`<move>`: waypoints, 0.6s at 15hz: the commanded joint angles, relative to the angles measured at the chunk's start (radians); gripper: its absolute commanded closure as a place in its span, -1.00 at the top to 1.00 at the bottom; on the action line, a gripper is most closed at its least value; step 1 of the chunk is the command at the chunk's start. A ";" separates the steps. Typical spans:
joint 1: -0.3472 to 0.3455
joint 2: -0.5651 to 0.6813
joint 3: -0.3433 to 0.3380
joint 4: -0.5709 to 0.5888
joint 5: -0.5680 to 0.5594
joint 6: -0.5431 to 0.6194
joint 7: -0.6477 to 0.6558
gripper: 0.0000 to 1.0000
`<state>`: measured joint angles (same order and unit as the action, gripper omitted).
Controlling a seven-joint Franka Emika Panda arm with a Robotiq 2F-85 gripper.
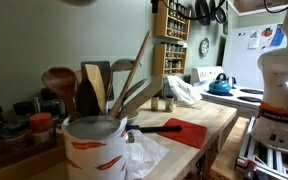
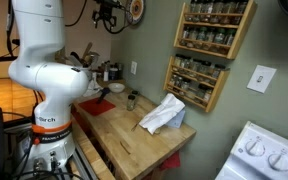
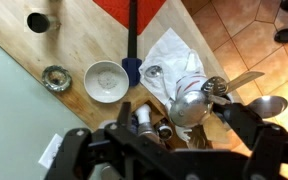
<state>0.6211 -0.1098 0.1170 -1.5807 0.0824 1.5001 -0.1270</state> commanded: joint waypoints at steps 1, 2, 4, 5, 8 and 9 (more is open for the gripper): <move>-0.107 -0.029 0.092 -0.040 0.025 0.034 -0.006 1.00; -0.125 -0.058 0.104 -0.080 0.035 0.062 -0.008 1.00; -0.139 -0.099 0.114 -0.129 0.042 0.084 -0.010 1.00; -0.142 -0.108 0.115 -0.137 0.044 0.084 -0.010 1.00; -0.144 -0.115 0.116 -0.147 0.045 0.087 -0.010 1.00; -0.144 -0.115 0.116 -0.147 0.046 0.088 -0.010 1.00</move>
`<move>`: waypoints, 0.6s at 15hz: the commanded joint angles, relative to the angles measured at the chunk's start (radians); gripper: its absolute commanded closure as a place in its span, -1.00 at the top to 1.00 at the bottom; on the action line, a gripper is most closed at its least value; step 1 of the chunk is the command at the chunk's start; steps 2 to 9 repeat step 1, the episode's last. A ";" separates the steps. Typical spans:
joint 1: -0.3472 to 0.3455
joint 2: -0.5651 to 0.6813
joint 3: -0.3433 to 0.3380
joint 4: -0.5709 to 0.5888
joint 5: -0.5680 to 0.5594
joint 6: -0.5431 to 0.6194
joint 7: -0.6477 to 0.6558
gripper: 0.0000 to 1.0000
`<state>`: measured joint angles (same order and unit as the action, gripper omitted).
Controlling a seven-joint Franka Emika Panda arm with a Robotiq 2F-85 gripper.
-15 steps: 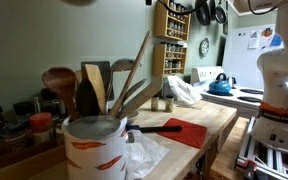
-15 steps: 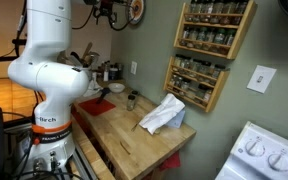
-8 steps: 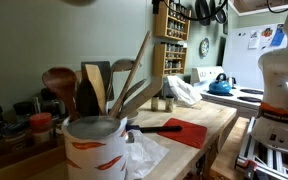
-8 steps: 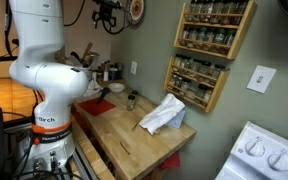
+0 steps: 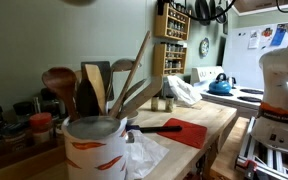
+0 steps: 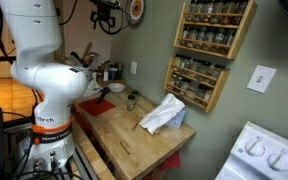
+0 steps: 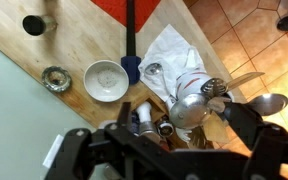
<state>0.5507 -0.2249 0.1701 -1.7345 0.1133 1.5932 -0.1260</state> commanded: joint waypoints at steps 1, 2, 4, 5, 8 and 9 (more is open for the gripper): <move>-0.074 0.001 0.063 0.006 0.015 -0.005 -0.011 1.00; -0.074 0.001 0.063 0.006 0.015 -0.005 -0.011 1.00; -0.074 0.001 0.063 0.006 0.015 -0.005 -0.011 1.00; -0.074 0.001 0.063 0.006 0.015 -0.005 -0.011 1.00; -0.074 0.001 0.063 0.006 0.015 -0.005 -0.011 1.00; -0.074 0.001 0.063 0.006 0.015 -0.005 -0.011 1.00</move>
